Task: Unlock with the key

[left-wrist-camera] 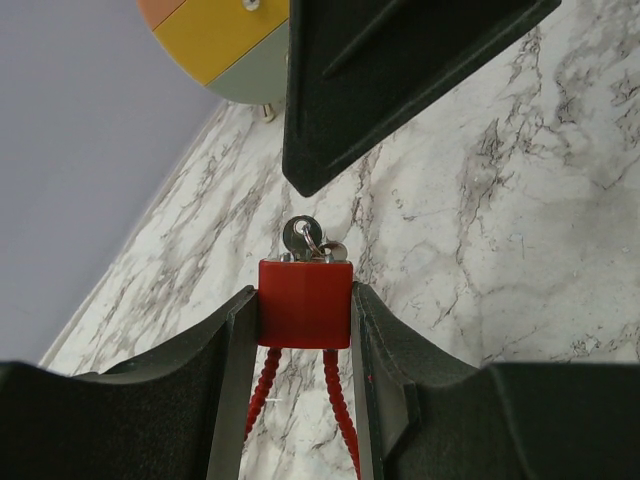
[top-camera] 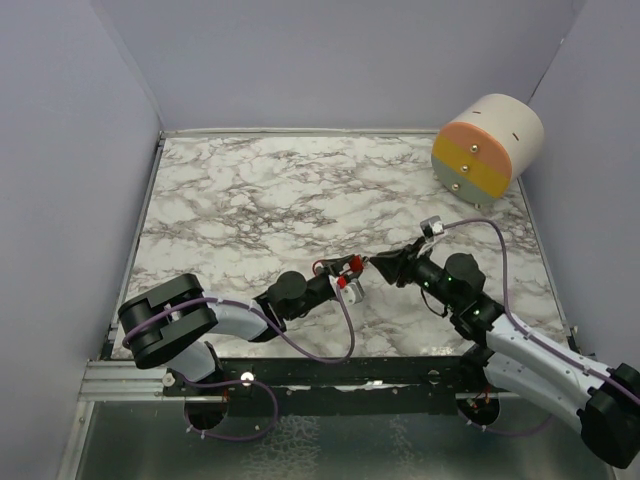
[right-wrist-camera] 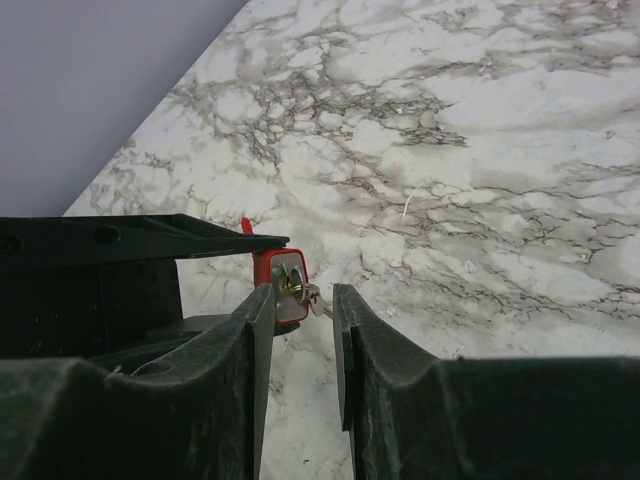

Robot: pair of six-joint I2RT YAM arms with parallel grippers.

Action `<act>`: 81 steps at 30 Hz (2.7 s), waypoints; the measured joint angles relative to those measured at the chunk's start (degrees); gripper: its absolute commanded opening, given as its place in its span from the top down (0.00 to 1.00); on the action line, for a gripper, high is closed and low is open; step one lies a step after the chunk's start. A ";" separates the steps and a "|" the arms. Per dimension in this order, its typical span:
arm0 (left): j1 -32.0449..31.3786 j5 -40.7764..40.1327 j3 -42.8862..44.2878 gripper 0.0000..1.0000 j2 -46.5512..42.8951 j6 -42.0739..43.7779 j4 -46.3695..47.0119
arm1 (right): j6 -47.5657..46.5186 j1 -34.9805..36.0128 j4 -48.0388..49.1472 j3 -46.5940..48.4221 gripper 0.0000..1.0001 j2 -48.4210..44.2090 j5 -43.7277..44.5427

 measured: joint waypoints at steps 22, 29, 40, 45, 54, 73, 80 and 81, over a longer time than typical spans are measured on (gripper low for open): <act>0.00 0.02 0.85 1.00 -2.03 -4.72 0.00 | 5.01 0.00 6.12 2.40 0.82 6.84 -2.69; 0.00 0.00 0.85 1.00 -2.45 -4.96 0.00 | 5.14 0.00 6.19 2.40 0.85 6.84 -2.71; 0.00 0.02 0.85 1.00 -3.10 -6.01 -0.22 | 5.42 0.00 6.56 2.40 0.91 6.84 -2.75; 0.00 0.02 0.85 1.00 -3.85 -6.84 -0.37 | 5.92 0.00 7.10 2.40 0.83 6.80 -2.75; -0.11 0.02 0.85 1.00 -4.55 -7.76 -0.42 | 6.62 0.00 7.34 2.51 0.98 6.40 -2.82; -0.50 -3.78 0.85 1.00 -4.70 -12.26 1.16 | 6.82 -0.13 10.12 2.51 0.99 7.06 -4.42; -0.50 -1.97 0.92 1.00 -3.10 -12.90 3.87 | 6.64 -0.35 10.88 2.51 0.99 7.06 -4.46; -0.35 -1.51 0.94 1.00 -2.73 -12.87 4.07 | 6.58 -0.37 10.75 2.51 0.99 7.08 -4.48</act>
